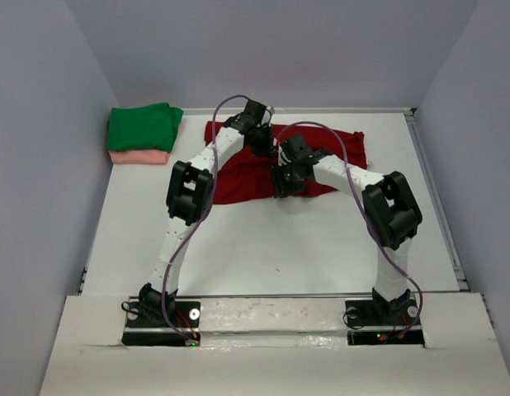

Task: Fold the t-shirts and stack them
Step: Flatten the tshirt out

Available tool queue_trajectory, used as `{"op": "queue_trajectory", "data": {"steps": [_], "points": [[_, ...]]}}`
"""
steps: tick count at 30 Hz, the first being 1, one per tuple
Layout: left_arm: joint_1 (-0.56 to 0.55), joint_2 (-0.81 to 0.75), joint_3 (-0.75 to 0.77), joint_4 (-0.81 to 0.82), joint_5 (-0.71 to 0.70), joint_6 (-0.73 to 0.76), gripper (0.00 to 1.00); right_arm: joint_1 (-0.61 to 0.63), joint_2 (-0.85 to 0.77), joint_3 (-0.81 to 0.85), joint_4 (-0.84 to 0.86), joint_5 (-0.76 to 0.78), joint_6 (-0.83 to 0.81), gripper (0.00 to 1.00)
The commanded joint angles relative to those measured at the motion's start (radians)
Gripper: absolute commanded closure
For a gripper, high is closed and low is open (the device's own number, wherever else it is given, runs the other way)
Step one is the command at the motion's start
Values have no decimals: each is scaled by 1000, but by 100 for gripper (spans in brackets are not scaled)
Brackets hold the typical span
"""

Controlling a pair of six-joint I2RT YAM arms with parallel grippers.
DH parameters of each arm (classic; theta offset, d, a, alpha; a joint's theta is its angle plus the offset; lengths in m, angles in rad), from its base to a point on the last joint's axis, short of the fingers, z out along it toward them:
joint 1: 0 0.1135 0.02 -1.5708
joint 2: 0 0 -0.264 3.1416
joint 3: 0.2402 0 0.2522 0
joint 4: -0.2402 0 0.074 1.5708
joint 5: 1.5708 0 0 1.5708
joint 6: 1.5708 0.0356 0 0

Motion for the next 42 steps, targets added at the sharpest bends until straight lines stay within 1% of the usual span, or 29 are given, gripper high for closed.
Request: {"op": "queue_trajectory", "data": {"steps": [1,10,16,19,20,23,31,34,35,36,42], "points": [[-3,-19,-19,26,40,-4,100,-3,34,71,-16,25,-18,50],[0,-34,-30,31,43,-1,100,-3,104,99,-20,51,-15,51],[3,-33,-36,38,54,-3,100,-3,100,76,-6,77,-10,53],[4,-31,-45,43,57,-4,100,-3,95,65,3,88,-1,60],[4,-30,-47,43,57,-4,100,-3,93,61,7,88,4,67],[4,-28,-49,44,57,-6,100,-3,93,47,20,85,16,69],[4,-19,-56,49,60,-3,100,-3,80,11,43,91,34,69],[6,-13,-61,51,62,-4,100,-3,55,-15,55,80,40,63],[6,-10,-61,51,62,-4,100,-3,46,-27,63,80,45,57],[6,-8,-61,51,60,-3,100,-3,26,-50,67,80,47,56],[6,1,-58,55,65,-12,100,-3,-9,-107,81,103,54,54]]}}
